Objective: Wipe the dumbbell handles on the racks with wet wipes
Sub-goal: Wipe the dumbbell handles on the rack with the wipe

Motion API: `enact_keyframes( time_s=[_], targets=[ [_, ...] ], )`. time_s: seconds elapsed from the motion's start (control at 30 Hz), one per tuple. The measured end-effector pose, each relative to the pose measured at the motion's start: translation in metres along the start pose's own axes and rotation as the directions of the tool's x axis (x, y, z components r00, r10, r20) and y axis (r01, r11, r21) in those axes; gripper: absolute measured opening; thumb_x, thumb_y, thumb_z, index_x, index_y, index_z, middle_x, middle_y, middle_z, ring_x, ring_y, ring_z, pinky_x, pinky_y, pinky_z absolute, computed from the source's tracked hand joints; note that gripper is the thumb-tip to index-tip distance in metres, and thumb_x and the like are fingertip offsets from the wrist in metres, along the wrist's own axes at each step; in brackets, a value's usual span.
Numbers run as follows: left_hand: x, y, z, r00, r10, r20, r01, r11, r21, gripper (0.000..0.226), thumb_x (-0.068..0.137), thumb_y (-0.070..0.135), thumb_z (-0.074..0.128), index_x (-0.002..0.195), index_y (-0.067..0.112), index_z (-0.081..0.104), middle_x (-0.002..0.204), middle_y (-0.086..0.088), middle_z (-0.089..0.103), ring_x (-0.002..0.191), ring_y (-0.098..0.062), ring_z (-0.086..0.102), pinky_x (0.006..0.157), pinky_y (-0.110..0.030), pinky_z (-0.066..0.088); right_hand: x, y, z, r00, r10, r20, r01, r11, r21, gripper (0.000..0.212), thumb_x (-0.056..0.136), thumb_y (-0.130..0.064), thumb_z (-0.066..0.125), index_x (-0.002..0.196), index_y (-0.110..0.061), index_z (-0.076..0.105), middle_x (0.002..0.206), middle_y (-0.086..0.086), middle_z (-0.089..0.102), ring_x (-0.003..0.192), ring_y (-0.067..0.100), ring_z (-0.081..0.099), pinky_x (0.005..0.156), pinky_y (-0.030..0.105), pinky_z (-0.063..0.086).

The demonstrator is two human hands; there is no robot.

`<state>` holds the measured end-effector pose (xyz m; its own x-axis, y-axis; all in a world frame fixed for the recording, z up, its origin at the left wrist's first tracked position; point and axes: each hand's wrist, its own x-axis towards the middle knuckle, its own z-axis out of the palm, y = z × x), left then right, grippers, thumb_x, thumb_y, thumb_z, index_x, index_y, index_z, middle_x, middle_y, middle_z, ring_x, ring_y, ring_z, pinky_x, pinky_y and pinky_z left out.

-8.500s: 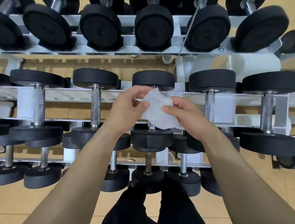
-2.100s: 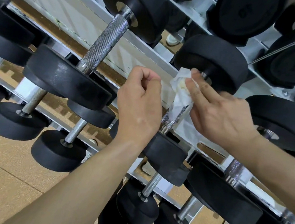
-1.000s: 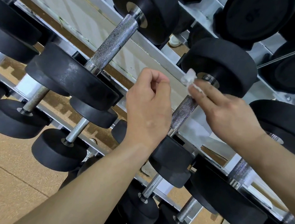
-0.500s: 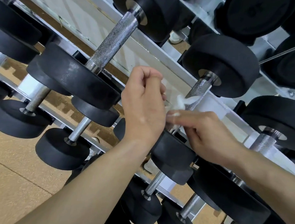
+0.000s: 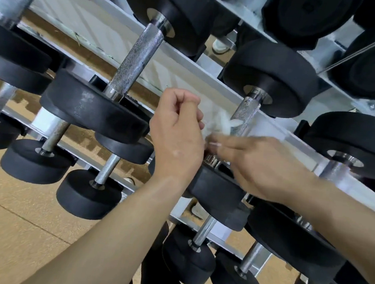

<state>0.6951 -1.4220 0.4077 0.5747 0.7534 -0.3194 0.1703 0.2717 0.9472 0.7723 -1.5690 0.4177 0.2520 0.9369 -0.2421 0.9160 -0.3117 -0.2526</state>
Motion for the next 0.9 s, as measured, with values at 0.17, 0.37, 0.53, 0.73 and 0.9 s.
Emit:
enact_keyframes(
  time_s=[0.17,0.37,0.53,0.73,0.9],
  targets=[
    [-0.002,-0.003,0.002,1.0,0.017,0.024,-0.02,0.989,0.146,0.017,0.094,0.016,0.05,0.083,0.022,0.062,0.071,0.001,0.062,0.069,-0.017,0.06,0.072,-0.04,0.054,-0.019,0.016,-0.012,0.972,0.189,-0.137,-0.156,0.963,0.221,0.066,0.081,-0.01,0.027,0.128,-0.027,0.07,0.138,-0.013,0.062,0.123,0.013,0.063,0.088,0.041,0.06],
    [-0.011,0.012,0.009,0.929,0.016,0.369,-0.195,0.87,0.454,0.014,0.099,0.021,0.055,0.105,0.029,0.065,0.091,0.014,0.065,0.084,-0.003,0.059,0.079,-0.021,0.046,-0.043,-0.011,-0.009,0.767,0.639,0.055,-0.43,0.448,0.784,0.053,0.095,0.001,0.044,0.127,-0.032,0.07,0.132,-0.01,0.067,0.107,0.011,0.068,0.09,0.026,0.053],
    [-0.034,0.038,0.006,0.762,-0.109,0.638,-0.215,0.888,0.408,0.026,0.099,0.026,0.064,0.124,0.027,0.064,0.111,0.008,0.068,0.104,-0.006,0.062,0.09,-0.022,0.048,-0.061,-0.051,-0.015,0.647,0.744,0.168,0.011,-0.23,0.973,0.043,0.097,0.008,0.044,0.113,-0.017,0.076,0.117,-0.004,0.075,0.097,0.022,0.073,0.076,0.031,0.058],
    [-0.04,0.053,0.026,0.871,0.101,0.48,-0.361,0.795,0.488,0.017,0.093,0.012,0.07,0.105,0.022,0.065,0.1,0.008,0.071,0.089,-0.009,0.067,0.078,-0.03,0.058,-0.068,-0.071,-0.019,0.457,0.884,0.102,0.082,-0.157,0.984,0.048,0.097,0.0,0.046,0.119,-0.037,0.068,0.119,-0.011,0.069,0.102,0.014,0.069,0.084,0.027,0.055],
    [-0.005,0.048,0.054,0.69,0.2,0.695,-0.708,0.387,0.591,0.015,0.095,0.014,0.066,0.107,0.022,0.071,0.11,0.009,0.066,0.095,-0.002,0.059,0.087,-0.014,0.045,-0.094,-0.042,-0.009,0.405,0.898,-0.171,-0.57,0.394,0.721,0.042,0.1,-0.017,0.044,0.138,-0.027,0.056,0.124,-0.006,0.062,0.102,0.016,0.06,0.081,0.032,0.047]
  ],
)
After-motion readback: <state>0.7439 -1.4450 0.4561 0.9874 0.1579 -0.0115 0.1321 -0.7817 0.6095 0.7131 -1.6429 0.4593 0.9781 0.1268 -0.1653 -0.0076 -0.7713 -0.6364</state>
